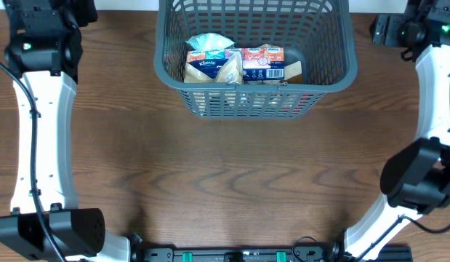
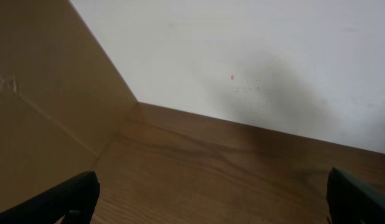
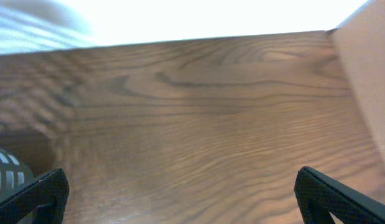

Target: Pack container

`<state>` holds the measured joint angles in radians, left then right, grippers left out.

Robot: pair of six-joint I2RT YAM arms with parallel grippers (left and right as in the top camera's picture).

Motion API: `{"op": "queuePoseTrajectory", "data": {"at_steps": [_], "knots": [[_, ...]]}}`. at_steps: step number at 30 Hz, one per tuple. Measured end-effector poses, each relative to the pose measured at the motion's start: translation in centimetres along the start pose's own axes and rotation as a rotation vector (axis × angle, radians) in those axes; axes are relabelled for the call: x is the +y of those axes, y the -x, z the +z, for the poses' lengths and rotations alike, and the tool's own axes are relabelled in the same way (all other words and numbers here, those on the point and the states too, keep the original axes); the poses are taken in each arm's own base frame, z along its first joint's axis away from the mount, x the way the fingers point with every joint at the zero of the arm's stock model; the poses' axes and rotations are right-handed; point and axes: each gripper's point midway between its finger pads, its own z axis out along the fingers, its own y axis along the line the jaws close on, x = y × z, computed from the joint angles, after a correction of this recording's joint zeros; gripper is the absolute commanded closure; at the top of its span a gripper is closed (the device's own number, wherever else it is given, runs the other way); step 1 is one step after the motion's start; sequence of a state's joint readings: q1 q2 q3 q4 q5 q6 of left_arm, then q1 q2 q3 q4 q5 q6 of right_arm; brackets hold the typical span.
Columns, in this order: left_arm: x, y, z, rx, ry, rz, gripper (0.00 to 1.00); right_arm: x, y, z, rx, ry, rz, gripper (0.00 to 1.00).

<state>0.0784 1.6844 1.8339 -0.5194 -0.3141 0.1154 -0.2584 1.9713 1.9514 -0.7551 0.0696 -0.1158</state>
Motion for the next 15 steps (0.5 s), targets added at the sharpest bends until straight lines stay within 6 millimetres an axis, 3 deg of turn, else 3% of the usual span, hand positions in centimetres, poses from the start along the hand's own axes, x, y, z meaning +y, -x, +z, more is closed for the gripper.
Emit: {"op": "queuePoseTrajectory", "data": {"at_steps": [3,7,9,12,15], "knots": [[0.2,-0.6,-0.4,0.004,0.001,-0.014,0.01,-0.6,0.4,-3.0,-0.011,-0.023,0.005,0.02],[0.7,-1.4,-2.1,-0.054,0.002,-0.048,0.01,-1.5,2.0,-8.8,-0.102,-0.049,0.016,0.02],[1.1,-2.3,-3.2,-0.086,0.002,-0.066,0.01,-1.7,1.9,-11.4,-0.140,-0.059,0.027,0.02],[1.7,-4.6,-5.6,-0.124,-0.013,-0.085,0.01,-1.4,0.2,-14.0,-0.170,-0.067,0.042,0.02],[2.2,-7.1,-7.8,-0.149,-0.031,-0.094,0.01,0.1,-3.0,-15.3,-0.171,-0.043,0.035,0.02]]}}
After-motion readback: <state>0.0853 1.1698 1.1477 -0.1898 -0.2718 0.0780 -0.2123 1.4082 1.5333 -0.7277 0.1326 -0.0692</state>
